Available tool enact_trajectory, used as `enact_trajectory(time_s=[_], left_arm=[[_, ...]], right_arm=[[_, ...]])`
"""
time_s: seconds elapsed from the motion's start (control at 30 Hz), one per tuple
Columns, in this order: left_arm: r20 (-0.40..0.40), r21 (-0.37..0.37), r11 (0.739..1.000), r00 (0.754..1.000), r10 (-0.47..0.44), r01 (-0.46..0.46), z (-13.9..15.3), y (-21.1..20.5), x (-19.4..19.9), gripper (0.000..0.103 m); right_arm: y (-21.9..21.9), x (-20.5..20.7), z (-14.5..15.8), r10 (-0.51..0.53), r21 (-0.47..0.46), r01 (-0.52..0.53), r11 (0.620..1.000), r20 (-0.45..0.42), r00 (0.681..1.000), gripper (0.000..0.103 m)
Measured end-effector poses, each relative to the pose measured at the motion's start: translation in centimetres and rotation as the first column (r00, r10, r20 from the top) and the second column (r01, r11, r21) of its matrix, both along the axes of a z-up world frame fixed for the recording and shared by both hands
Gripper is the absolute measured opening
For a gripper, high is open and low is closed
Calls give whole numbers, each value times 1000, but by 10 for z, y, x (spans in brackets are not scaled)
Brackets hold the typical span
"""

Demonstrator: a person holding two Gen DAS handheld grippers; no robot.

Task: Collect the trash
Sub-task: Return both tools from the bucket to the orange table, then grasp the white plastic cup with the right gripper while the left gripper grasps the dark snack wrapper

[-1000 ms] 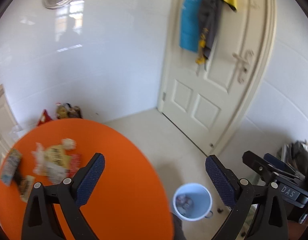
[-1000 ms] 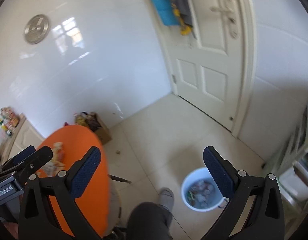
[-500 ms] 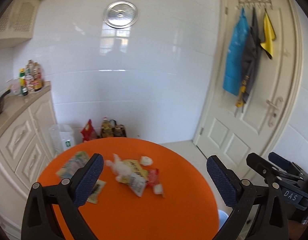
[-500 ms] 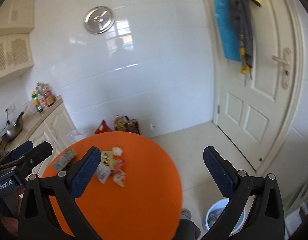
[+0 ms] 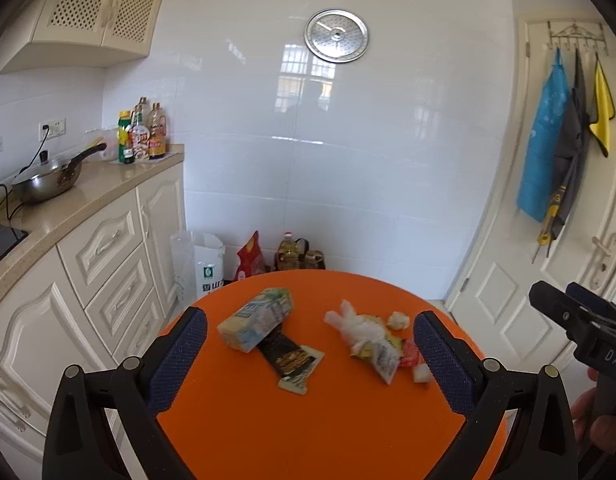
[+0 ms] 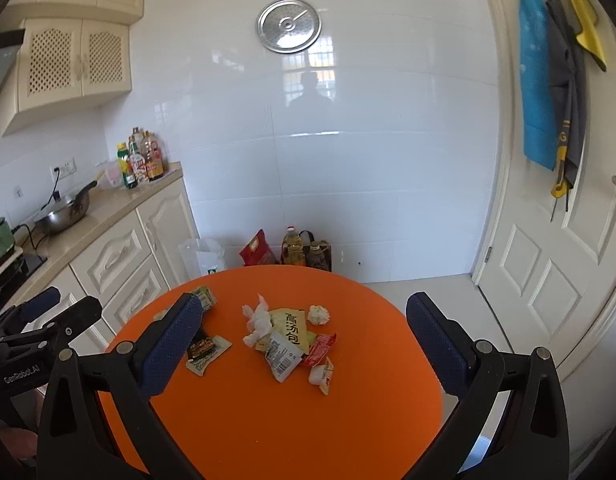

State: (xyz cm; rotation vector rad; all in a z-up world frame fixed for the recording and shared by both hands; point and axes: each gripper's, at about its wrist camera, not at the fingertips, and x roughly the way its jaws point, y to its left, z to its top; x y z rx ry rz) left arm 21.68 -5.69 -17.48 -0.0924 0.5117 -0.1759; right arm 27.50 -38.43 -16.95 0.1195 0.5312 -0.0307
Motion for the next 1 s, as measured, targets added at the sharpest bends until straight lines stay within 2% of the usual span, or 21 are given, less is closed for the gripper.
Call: enact_trajectory(time_s=[0.2,0.27,0.43,0.57,0.7,0.9,0.97,1.0], left_arm=[[-59,33,999,998,16,-14,-24,-7,13,102],[-95,40,999,995,12,-8,-31,-14,33,102],[-181,63,998,983,16,-4,-52,-37,98,102],[-244,96,995,970,23,0,-74,-50,155,102],[-314,88,996,949,39,-11,-94,-63,218,102],[-371,126,991,925,81,-36,-117,-85,292,102],[-383,127,990,918,105,-60,-127,-86,311,102],[-388,126,990,915,111,-66,-129,-87,321,102]], right_arm=[[-2,20,-36,0,-6,0,1000,-95,995,103],[-6,26,-52,-9,-8,8,1000,-134,991,103],[-19,50,-105,-23,5,26,1000,-265,964,103],[-24,69,-138,-19,18,26,999,-336,942,103],[-25,88,-168,-14,21,25,999,-400,917,101],[-25,108,-204,7,32,9,999,-468,884,85],[-22,110,-209,12,21,-3,1000,-474,880,76],[-20,110,-209,6,1,-6,1000,-467,884,75]])
